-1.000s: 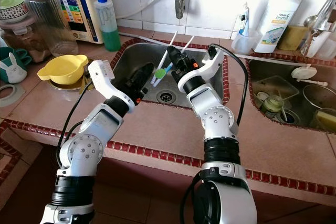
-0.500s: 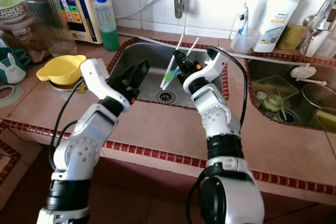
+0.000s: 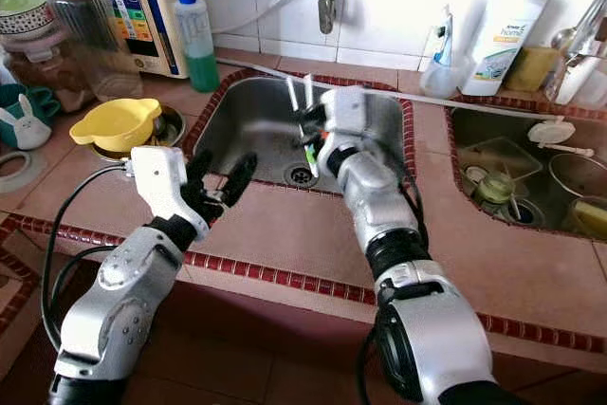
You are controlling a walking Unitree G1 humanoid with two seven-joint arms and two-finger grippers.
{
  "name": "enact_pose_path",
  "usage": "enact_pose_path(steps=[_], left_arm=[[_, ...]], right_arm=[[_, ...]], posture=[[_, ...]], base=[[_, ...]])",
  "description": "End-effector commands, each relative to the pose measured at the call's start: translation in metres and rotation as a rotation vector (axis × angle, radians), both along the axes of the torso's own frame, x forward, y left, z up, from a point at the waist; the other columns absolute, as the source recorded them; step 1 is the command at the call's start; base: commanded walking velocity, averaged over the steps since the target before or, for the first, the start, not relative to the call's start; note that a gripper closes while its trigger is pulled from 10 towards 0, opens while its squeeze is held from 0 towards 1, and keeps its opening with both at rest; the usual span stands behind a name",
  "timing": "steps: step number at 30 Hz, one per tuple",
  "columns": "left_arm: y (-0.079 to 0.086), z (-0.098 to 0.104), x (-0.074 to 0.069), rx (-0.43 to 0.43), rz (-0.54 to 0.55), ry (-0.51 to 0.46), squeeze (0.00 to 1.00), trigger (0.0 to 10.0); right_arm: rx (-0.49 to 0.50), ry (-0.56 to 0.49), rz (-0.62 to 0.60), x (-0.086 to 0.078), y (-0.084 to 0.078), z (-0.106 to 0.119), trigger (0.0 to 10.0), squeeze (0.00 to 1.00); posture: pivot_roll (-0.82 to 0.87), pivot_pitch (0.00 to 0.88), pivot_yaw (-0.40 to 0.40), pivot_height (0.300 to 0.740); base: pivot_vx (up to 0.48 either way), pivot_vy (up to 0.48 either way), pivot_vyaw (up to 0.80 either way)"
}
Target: Kitchen organization
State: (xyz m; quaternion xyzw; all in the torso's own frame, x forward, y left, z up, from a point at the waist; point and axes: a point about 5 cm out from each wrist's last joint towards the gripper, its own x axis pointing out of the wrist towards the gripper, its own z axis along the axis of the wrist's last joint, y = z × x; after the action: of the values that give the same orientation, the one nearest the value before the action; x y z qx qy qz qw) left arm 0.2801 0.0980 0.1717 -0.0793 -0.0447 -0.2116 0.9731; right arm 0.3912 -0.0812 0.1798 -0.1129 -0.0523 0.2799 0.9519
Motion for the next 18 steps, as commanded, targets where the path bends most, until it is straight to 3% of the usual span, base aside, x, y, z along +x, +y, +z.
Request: enact_pose_path(steps=[1,2,3,18], left_arm=[[-0.002,0.004,-0.004,0.033,-0.011,-0.038,0.0,10.0],[-0.002,0.004,-0.004,0.03,-0.009,-0.036,0.0,10.0],[-0.001,0.003,-0.004,0.027,-0.001,-0.032,0.0,10.0],[0.005,0.002,-0.005,0.056,0.041,-0.044,0.0,10.0]], right_arm=[[-0.106,-0.063,0.03,-0.001,0.005,0.002,10.0,0.0],[-0.124,-0.071,0.034,-0.001,0.005,0.001,10.0,0.0],[-0.157,-0.08,0.042,-0.002,0.006,-0.002,10.0,1.0],[-0.261,-0.069,0.007,-0.001,-0.008,-0.015,10.0,1.0]], posture=[[0.12,0.087,0.022,0.74],[0.13,0.087,0.02,0.74],[0.13,0.087,0.019,0.74],[0.13,0.092,0.012,0.74]], base=[[0.0,0.0,0.0],[0.0,0.0,0.0],[0.0,0.0,0.0],[0.0,0.0,0.0]])
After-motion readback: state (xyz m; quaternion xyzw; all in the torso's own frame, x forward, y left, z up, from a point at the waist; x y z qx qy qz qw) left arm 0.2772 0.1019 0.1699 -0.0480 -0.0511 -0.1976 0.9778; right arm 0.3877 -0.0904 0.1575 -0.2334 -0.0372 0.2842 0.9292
